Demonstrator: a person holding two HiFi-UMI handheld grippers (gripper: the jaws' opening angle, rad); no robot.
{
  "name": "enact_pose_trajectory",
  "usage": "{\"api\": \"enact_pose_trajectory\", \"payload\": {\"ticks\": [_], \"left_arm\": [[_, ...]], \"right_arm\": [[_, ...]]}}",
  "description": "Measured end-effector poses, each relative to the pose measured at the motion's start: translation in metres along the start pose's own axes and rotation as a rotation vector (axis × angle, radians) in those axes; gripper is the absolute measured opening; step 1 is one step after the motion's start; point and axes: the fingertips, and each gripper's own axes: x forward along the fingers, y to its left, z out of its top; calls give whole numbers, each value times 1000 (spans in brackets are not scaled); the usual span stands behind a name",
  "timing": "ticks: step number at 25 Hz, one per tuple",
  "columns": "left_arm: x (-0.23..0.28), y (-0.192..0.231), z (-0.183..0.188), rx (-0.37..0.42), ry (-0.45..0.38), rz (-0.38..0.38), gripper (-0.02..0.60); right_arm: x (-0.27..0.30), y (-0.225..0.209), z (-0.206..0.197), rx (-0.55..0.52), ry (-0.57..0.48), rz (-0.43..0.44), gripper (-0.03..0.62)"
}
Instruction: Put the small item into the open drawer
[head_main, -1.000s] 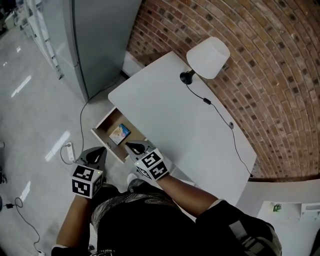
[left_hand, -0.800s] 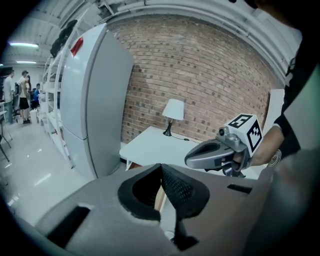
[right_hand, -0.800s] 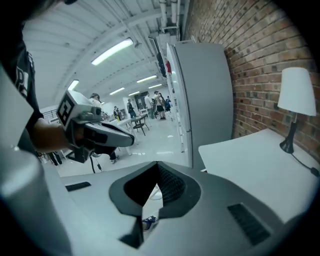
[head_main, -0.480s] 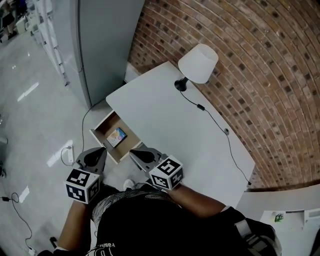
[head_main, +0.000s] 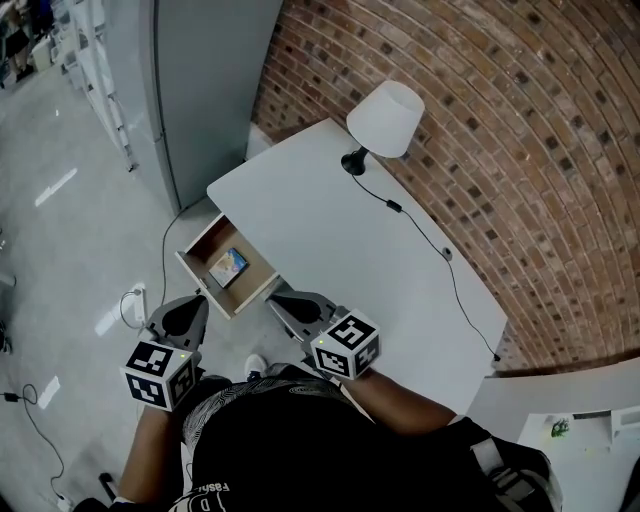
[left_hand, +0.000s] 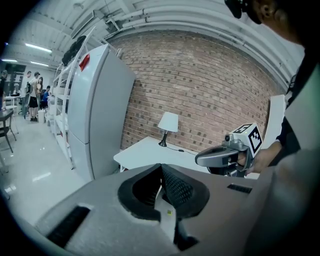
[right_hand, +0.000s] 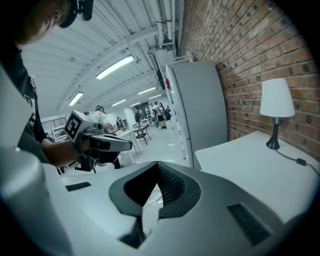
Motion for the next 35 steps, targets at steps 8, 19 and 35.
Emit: {"api": "enact_pose_trajectory", "payload": {"ticks": [8, 19, 35], "left_arm": [[-29, -3, 10, 50, -8, -70, 17], [-80, 2, -17, 91, 40, -159, 17], [-119, -7, -50, 134, 88, -241, 17]], "right_arm": [[-5, 30, -8, 52, -4, -79, 5], [-7, 96, -21, 35, -26, -215, 5], [-11, 147, -51, 83, -33, -294, 5]]}}
